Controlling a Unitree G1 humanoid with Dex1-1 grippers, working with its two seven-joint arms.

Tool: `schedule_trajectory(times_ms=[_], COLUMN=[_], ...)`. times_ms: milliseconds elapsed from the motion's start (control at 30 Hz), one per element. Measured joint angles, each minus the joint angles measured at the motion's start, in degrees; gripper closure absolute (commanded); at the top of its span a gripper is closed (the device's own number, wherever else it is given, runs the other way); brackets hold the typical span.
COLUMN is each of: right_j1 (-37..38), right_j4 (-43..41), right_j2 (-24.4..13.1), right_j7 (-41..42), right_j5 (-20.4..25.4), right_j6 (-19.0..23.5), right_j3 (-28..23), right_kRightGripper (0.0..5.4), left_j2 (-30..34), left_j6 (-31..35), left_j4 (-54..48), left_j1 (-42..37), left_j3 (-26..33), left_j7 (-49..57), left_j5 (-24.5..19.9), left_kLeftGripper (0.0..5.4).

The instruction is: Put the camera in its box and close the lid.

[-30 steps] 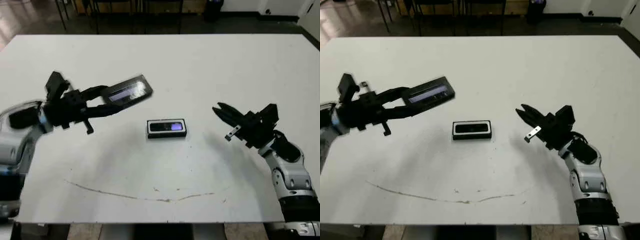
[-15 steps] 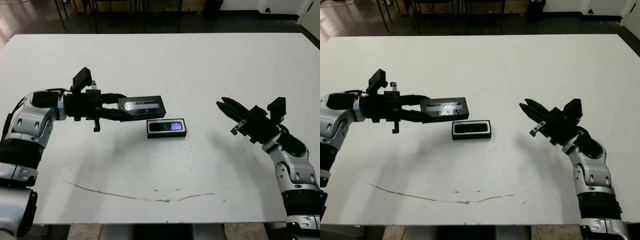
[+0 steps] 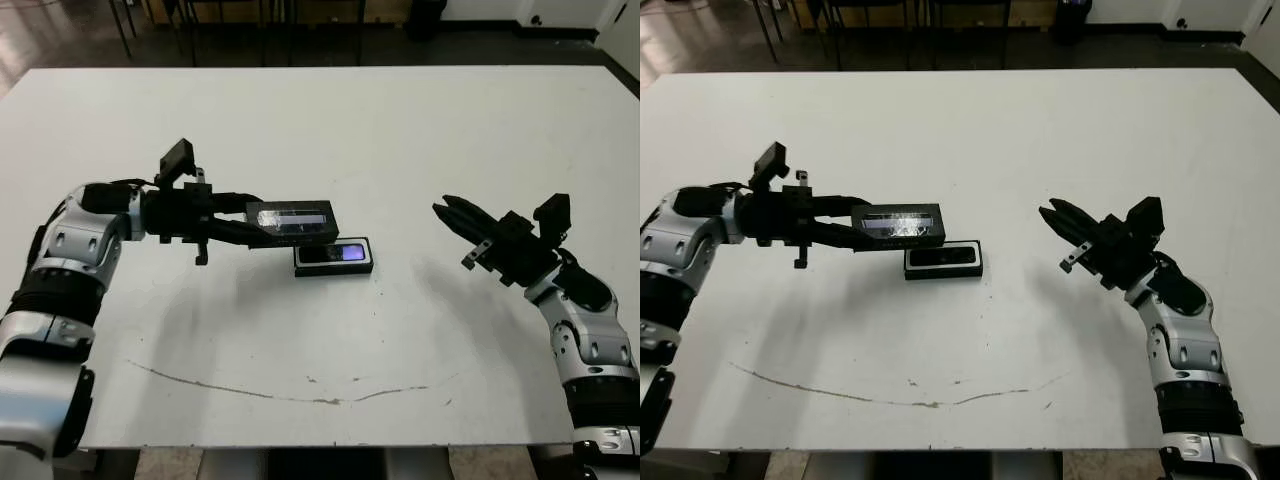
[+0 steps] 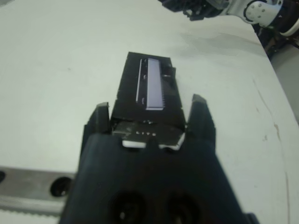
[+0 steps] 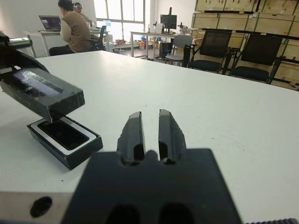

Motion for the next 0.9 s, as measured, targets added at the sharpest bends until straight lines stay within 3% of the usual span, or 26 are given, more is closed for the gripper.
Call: schedule_trajectory(times_ms=[567,900], right_j1=[0.12,0.57], right_j4=[-1.13,-2.09], right_j2=[-0.05,-0.09], right_j7=[-1.75,-1.91], right_j5=[-1.77,-1.77], right_j6=[0.04,1.29], right_j3=[0.37,0.36], right_kRightGripper=[5.4,5.4], left_j2=[-5.89,-6.17], left_j6=[-2.49,-2.49], left_j4=[14.91,16.87], left_j1=[-5.17,-6.13], left_j3=[-1.25,-1.87], left_j7=[-2.23,-2.22], left_j5=[5.65,9.04], left_kLeftGripper=[4.62,4.62])
